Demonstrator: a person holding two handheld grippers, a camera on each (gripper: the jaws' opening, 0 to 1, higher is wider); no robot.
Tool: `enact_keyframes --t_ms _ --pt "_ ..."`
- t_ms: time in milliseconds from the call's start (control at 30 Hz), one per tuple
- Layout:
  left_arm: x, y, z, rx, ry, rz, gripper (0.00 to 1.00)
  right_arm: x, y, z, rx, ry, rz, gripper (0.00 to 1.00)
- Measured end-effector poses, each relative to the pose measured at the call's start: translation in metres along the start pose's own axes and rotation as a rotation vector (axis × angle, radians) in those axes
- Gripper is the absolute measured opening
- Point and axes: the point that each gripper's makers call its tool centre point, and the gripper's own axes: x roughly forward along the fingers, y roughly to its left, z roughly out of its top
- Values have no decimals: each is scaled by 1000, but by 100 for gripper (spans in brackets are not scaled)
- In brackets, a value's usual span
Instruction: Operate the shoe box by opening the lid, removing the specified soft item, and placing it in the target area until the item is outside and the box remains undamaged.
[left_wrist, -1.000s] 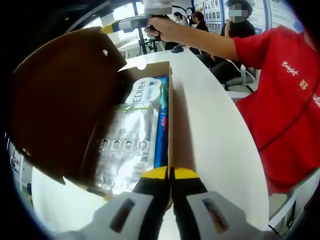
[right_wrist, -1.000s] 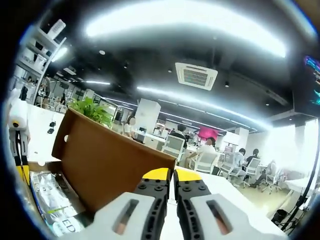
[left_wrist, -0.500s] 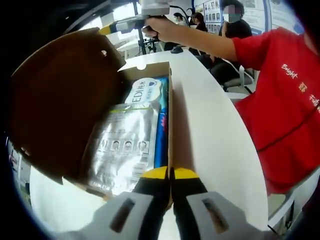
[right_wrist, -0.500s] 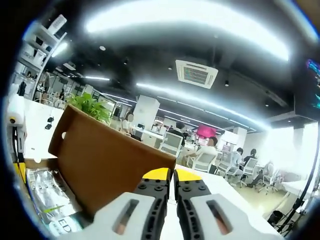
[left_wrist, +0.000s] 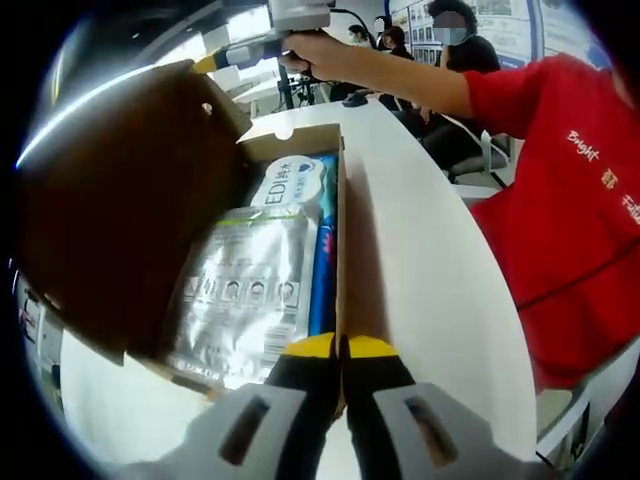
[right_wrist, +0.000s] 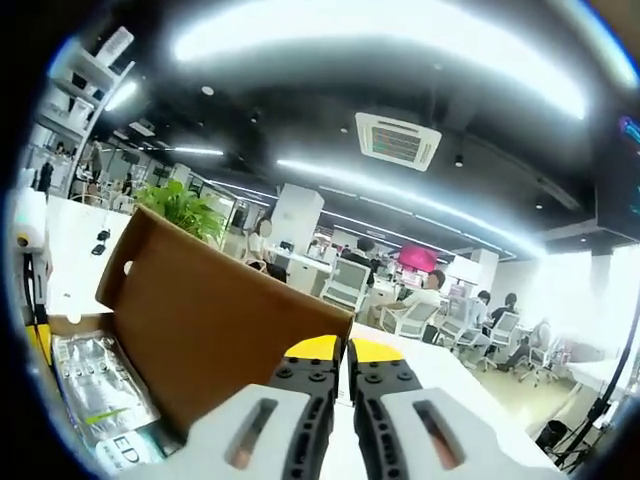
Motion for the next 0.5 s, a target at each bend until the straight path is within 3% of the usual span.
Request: enact_keyframes --t_ms 233,500 --pt "0 2 0 1 -2 5 1 0 -1 -2 -14 12 2 1" --pt "0 1 0 -1 -1 6 1 16 -3 -9 -32 36 3 1"
